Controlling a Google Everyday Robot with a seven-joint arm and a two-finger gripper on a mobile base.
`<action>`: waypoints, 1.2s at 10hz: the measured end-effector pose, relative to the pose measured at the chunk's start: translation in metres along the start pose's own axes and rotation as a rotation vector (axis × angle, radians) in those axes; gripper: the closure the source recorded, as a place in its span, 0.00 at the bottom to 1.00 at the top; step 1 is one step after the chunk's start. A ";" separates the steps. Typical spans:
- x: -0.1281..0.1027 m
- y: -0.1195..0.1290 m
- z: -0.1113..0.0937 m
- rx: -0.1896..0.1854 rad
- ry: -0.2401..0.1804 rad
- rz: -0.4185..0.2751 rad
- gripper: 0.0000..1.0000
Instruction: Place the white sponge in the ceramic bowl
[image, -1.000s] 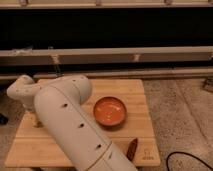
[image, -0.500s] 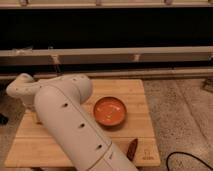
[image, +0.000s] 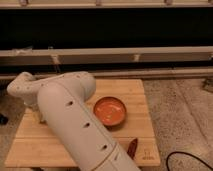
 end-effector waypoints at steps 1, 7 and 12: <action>0.005 -0.001 -0.009 0.004 0.001 -0.002 1.00; 0.004 -0.008 0.001 0.008 0.010 -0.006 0.74; 0.004 -0.009 0.007 0.012 0.012 -0.007 0.51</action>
